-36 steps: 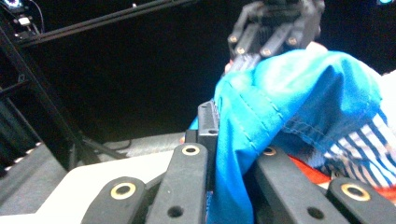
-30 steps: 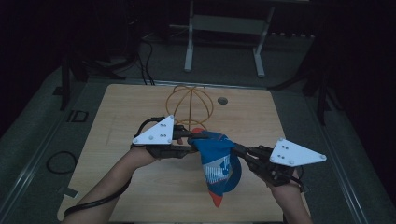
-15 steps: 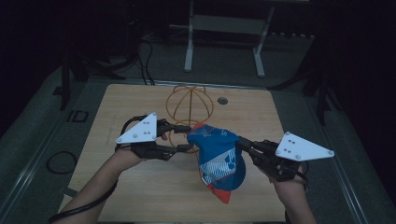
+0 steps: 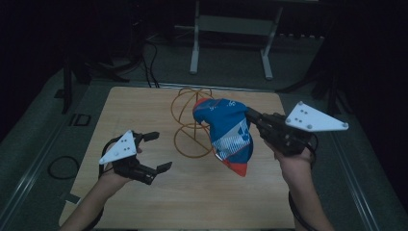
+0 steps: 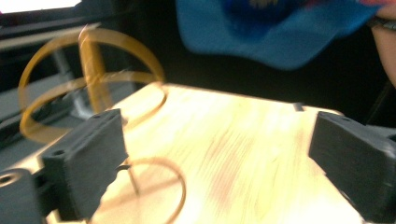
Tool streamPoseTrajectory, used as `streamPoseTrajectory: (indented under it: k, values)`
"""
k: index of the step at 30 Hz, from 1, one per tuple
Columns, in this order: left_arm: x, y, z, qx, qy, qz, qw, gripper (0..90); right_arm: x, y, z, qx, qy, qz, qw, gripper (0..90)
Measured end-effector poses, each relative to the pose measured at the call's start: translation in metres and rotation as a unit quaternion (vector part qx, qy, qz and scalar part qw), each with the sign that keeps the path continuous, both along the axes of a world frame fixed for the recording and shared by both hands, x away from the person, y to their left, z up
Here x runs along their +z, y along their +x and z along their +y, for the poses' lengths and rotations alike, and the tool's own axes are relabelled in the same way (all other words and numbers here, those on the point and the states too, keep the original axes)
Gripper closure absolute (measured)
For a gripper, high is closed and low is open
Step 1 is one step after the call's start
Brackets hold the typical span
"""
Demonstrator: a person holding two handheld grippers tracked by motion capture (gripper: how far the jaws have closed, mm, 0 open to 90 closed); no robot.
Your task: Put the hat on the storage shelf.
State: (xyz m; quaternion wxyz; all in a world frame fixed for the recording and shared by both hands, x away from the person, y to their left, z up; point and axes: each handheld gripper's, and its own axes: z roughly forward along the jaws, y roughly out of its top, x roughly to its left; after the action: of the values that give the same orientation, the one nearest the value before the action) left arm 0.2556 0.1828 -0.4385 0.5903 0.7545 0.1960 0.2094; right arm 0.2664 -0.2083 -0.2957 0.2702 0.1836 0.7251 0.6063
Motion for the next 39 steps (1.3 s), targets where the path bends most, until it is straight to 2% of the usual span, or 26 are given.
streamPoseTrajectory:
  k: [2,3,4,7,9,12,15,18,20,23,27,29,33,35,39]
  values:
    - [-0.017,-0.006,0.009,0.032,0.000,0.013,0.9994,2.4,0.004,0.008,0.003,-0.007,0.001,0.000,1.0000,90.0]
    - [-0.025,-0.009,0.013,0.054,0.005,0.013,0.9985,2.3,0.006,0.013,0.005,-0.007,0.004,0.004,1.0000,90.0]
    - [-0.033,-0.012,0.017,0.070,0.000,0.011,0.9975,2.3,0.008,0.018,0.007,-0.011,0.005,0.005,0.9999,90.0]
    - [-0.056,-0.020,0.024,0.122,0.015,-0.017,0.9923,2.3,0.014,0.031,0.015,-0.017,0.005,0.009,0.9998,90.0]
    - [-0.069,-0.025,0.027,0.150,0.032,-0.035,0.9875,2.3,0.017,0.040,0.023,-0.025,-0.001,0.008,0.9996,90.0]
    - [-0.088,-0.030,0.032,0.171,0.030,-0.033,0.9842,2.3,0.021,0.053,0.035,-0.040,-0.004,0.006,0.9992,90.0]
    - [-0.102,-0.033,0.036,0.185,0.015,-0.019,0.9824,2.4,0.024,0.069,0.049,-0.043,-0.002,0.016,0.9990,90.0]
    - [-0.109,-0.035,0.041,0.182,0.009,-0.006,0.9832,2.4,0.024,0.086,0.067,-0.042,-0.004,0.031,0.9986,90.0]
    - [-0.111,-0.036,0.042,0.189,0.017,-0.013,0.9818,2.4,0.022,0.097,0.080,-0.040,-0.011,0.039,0.9984,90.0]
    - [-0.114,-0.036,0.044,0.189,0.002,-0.010,0.9819,2.4,0.016,0.113,0.101,-0.032,-0.015,0.053,0.9980,90.0]
    - [-0.120,-0.033,0.044,0.188,0.017,-0.003,0.9820,2.4,0.006,0.132,0.126,-0.021,-0.024,0.080,0.9963,90.0]
    - [-0.123,-0.033,0.043,0.186,0.016,0.004,0.9823,2.4,-0.001,0.140,0.136,-0.017,-0.035,0.094,0.9949,90.0]
    - [-0.124,-0.034,0.043,0.186,0.008,0.009,0.9825,2.4,-0.016,0.150,0.149,-0.013,-0.049,0.121,0.9914,90.0]
    - [-0.124,-0.034,0.044,0.187,0.006,0.008,0.9824,2.4,-0.023,0.152,0.154,-0.022,-0.066,0.120,0.9903,90.0]
    - [-0.125,-0.035,0.044,0.185,0.006,0.012,0.9827,2.4,-0.034,0.157,0.151,-0.027,-0.069,0.134,0.9882,90.0]
